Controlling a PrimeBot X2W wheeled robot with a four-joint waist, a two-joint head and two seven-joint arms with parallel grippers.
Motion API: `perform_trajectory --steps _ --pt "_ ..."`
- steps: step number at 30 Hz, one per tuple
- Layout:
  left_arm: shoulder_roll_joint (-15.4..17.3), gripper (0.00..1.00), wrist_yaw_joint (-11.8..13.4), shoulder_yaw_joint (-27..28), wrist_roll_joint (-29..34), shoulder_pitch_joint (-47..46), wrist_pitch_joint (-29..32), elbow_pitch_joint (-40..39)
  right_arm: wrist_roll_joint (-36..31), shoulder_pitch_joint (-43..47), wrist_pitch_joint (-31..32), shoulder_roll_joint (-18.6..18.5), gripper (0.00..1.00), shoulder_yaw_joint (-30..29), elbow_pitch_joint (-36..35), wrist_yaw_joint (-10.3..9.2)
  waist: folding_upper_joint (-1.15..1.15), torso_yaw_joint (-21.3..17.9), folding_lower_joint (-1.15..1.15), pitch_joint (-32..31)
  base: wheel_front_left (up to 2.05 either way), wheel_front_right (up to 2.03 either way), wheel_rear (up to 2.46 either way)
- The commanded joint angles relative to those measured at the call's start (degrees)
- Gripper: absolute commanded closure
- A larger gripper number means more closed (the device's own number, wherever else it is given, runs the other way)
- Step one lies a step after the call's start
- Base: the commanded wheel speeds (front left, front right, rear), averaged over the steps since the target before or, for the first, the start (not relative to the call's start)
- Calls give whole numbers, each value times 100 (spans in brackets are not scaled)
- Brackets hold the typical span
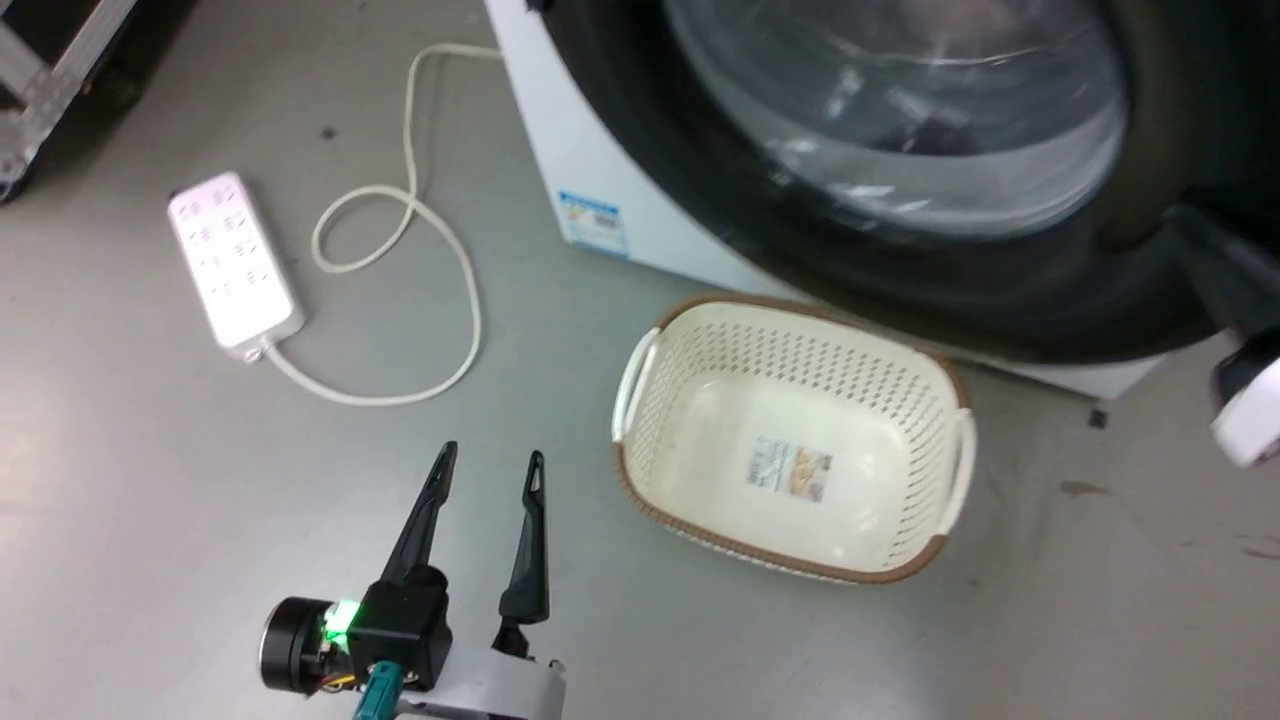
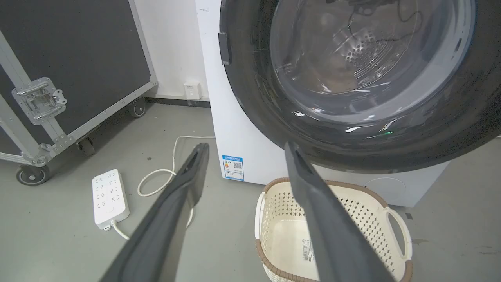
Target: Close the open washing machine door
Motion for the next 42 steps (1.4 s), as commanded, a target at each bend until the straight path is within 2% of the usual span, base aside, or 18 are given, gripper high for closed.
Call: perform_trajectory --steps 1,5,13,19,20,21,22,23,30,36,37,40,41,42 --pt "-4 0 27 -28 -38 -99 -25 -25 43 -185 4 -132 100 -48 115 -13 0 158 -1 159 0 0 0" --pt "-6 0 134 -132 -104 -146 -25 -85 44 -766 116 -277 100 -12 629 -13 0 236 -1 294 0 0 0" --pt "-7 0 236 -297 -180 -245 -25 -80 -279 -1917 245 -86 100 -213 1940 -13 0 293 -1 372 0 0 0" --pt "-8 0 267 -278 -166 -242 -25 -42 -347 -2073 19 193 100 -150 2412 -13 0 192 -1 203 0 0 0" --pt "-8 0 219 -217 -151 -233 -25 2 -329 -1928 -146 305 100 -39 2522 -13 0 102 -1 24 0 0 0" --pt "-8 0 200 -185 -154 -227 -25 23 -307 -1848 -245 360 64 -3 2529 -13 0 57 -1 -70 0 0 0" --pt "-8 0 178 -148 -160 -216 -25 43 -287 -1756 -324 411 15 35 2536 -13 0 8 -1 -156 0 0 0" --pt "-8 0 152 -105 -172 -200 -25 65 -270 -1644 -398 466 0 58 2556 -13 0 -47 -1 -247 0 0 0" --pt "13 0 -58 215 -265 9 -25 281 -321 -549 -928 980 0 202 2223 -13 0 -610 -1 -1001 0 0 0" --pt "54 0 -216 433 -310 149 -25 360 -789 314 -1072 1285 0 -200 1520 -13 0 -1051 -1 -1393 0 0 0" --pt "69 0 -260 520 -322 218 -25 375 -930 744 -1083 1483 0 -663 1196 -13 0 -1206 -1 -1508 0 0 0" --pt "70 0 -311 652 -362 314 -25 382 -1313 1413 -1087 1813 0 -1253 548 -13 0 -1418 -1 -1609 0 0 0" --pt "70 0 -311 652 -362 314 -25 382 -1313 1413 -1087 1813 0 -1253 548 -13 0 -1418 -1 -1609 0 0 0" --pt "70 0 -356 695 -358 366 -25 392 -1674 1879 -1088 2067 0 -1614 105 -13 0 -1531 -1 -1644 0 0 0"
